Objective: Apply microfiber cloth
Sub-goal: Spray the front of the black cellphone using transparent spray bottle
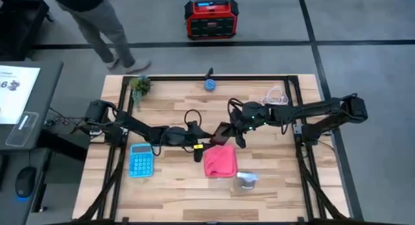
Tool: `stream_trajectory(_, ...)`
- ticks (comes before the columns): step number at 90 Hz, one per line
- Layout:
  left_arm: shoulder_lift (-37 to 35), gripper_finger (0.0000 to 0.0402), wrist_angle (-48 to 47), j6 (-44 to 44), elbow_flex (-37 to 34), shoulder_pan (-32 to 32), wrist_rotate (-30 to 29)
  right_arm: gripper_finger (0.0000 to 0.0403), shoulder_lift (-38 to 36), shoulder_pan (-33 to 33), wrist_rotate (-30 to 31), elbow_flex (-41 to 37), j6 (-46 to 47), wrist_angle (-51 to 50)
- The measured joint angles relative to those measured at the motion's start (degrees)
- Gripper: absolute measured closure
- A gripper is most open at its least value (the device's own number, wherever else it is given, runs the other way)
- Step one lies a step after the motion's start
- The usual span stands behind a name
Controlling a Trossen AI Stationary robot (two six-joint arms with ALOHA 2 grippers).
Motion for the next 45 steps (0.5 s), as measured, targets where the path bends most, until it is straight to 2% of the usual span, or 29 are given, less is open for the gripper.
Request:
stream_trajectory(9, 1.86, 0.0243, -2.46, 1.26, 3.57, -0.02, 0.89, 0.0386, 0.05, 0.75, 0.02, 0.19, -0.04, -0.48)
stream_trajectory(26, 1.81, 0.028, -14.01, 3.27, 8.54, -0.02, 1.03, 0.0386, 0.03, 1.81, 0.05, 0.25, -0.08, -2.79)
stream_trajectory(45, 1.61, 0.0327, -16.38, 4.77, 10.68, -0.02, 1.01, 0.0386, 0.01, 3.06, 0.13, 0.25, -0.1, -3.07)
